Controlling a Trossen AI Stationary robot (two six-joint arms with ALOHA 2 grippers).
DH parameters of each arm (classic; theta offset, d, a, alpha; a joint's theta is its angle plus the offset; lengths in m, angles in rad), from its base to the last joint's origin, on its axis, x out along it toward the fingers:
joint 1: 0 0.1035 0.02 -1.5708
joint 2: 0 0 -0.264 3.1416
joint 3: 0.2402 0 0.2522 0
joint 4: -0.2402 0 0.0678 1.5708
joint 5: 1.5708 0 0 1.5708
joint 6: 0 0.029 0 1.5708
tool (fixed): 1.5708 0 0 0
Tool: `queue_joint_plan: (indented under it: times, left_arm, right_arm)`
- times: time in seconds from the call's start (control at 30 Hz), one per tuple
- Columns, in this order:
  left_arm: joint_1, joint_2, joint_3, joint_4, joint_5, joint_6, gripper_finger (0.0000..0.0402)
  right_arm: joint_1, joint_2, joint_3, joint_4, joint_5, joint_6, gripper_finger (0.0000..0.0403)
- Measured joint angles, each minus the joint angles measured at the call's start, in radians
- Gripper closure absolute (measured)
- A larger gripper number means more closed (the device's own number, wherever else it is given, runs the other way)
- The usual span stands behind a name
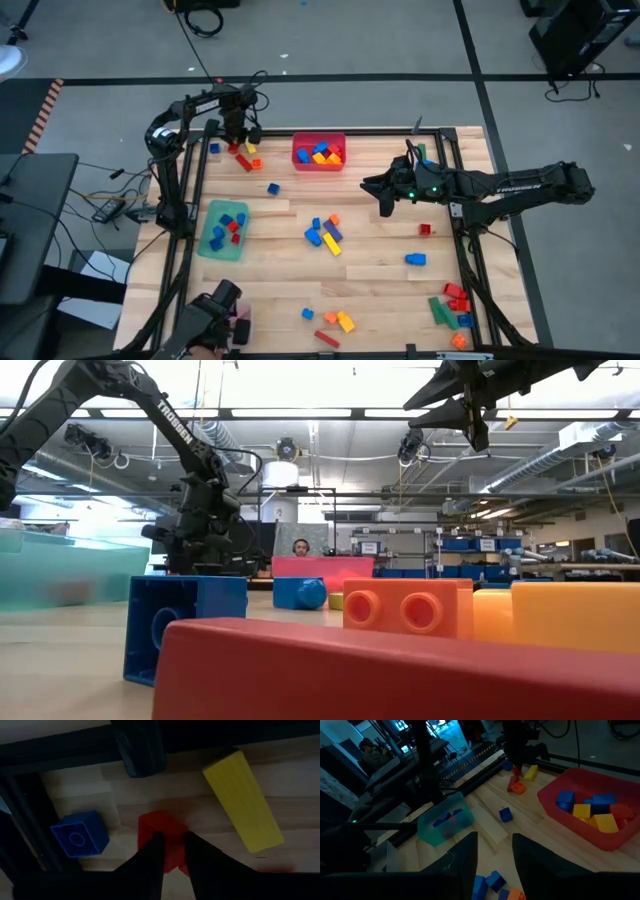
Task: Sort blocks by size
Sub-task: Put the red 4 studded building block into the teal bin
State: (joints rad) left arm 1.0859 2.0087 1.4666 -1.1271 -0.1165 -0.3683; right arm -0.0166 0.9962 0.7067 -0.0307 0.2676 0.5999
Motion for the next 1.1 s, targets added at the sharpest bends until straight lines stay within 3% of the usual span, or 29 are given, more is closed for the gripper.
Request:
queue_joint_plan:
  times: [0.33, 0.7, 0.9, 1.1]
  left_arm:
    - [-0.013, -0.006, 0.0, -0.028, -0.001, -0.001, 0.0366]
    - [-0.037, -0.103, 0.002, -0.037, -0.013, -0.003, 0.0397]
    - [-0.036, -0.104, 0.002, -0.055, -0.016, 0.04, 0.0368]
    - [-0.032, -0.104, 0.002, -0.032, -0.015, 0.076, 0.0298]
  right_arm:
    - [0.0, 0.0, 0.0, 0.0, -0.01, 0.0, 0.0266]
    - [0.0, 0.0, 0.0, 0.0, -0.035, 0.0, 0.0266]
    - [0.001, 0.0, 0.0, 0.0, -0.049, 0.0, 0.0266]
    - [0.001, 0.0, 0.0, 0.0, -0.051, 0.0, 0.0266]
